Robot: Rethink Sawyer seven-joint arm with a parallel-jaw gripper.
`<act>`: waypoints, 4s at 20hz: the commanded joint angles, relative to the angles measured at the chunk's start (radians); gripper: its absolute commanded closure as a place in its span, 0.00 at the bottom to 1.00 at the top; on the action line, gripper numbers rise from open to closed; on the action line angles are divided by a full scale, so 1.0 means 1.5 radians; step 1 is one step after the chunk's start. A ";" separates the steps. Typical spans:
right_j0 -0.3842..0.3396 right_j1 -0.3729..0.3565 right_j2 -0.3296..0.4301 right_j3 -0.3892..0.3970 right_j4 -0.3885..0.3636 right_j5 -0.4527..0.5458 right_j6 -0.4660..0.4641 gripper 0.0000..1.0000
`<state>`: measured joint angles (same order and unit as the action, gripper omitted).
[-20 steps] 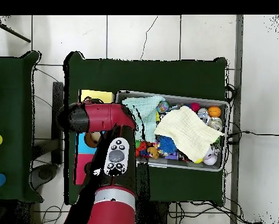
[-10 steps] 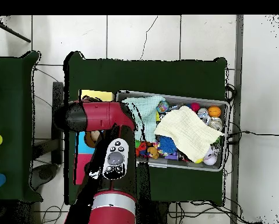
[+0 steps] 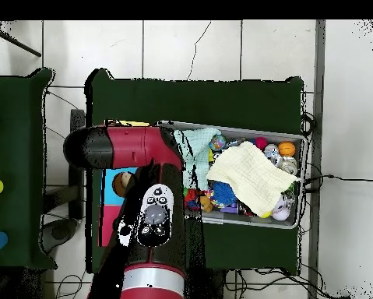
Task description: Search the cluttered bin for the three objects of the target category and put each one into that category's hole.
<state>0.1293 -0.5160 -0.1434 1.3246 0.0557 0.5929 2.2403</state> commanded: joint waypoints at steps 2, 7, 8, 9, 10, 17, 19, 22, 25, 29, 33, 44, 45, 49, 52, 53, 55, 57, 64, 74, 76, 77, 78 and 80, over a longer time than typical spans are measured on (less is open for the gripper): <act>-0.038 -0.005 0.020 -0.024 -0.030 0.038 -0.001 1.00; -0.042 -0.005 0.028 -0.018 -0.036 0.012 -0.008 0.00; -0.043 -0.005 0.030 -0.018 -0.036 0.012 -0.009 0.00; -0.043 -0.004 0.029 -0.019 -0.038 0.012 -0.010 0.00; -0.042 -0.004 0.028 -0.019 -0.039 0.013 -0.010 0.00; -0.035 -0.033 0.021 -0.022 -0.025 0.108 -0.005 0.00; -0.031 -0.050 0.020 -0.014 -0.021 0.141 -0.004 0.00; -0.032 -0.064 0.024 -0.016 -0.019 0.171 -0.009 0.00; -0.037 -0.069 0.029 -0.028 -0.016 0.189 -0.009 0.00; -0.035 -0.072 0.022 -0.038 -0.027 0.197 -0.001 1.00; -0.034 -0.075 0.020 -0.027 -0.031 0.185 0.004 1.00; -0.012 -0.059 0.015 0.034 -0.042 0.075 0.048 1.00; -0.010 -0.056 0.014 0.037 -0.043 0.071 0.050 1.00; -0.009 -0.046 0.012 0.041 -0.046 0.057 0.047 1.00; -0.003 -0.034 0.006 0.047 -0.053 0.034 0.052 1.00; 0.000 -0.029 0.003 0.051 -0.055 0.026 0.054 1.00; 0.005 -0.019 -0.005 0.050 -0.061 0.011 0.059 1.00; 0.011 -0.013 -0.015 0.047 -0.062 0.011 0.063 1.00; 0.016 0.001 -0.043 0.029 -0.070 0.011 0.054 1.00; 0.044 0.059 -0.086 0.004 -0.094 0.012 0.092 1.00; 0.040 0.067 -0.075 0.017 -0.087 -0.003 0.093 1.00; 0.031 0.070 -0.064 0.031 -0.082 -0.017 0.089 1.00; 0.031 0.070 -0.060 0.036 -0.076 -0.020 0.091 1.00; 0.025 0.062 -0.044 0.058 -0.059 -0.016 0.091 1.00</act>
<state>0.1872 -0.4777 -0.2630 1.2787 -0.0361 0.6082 2.2401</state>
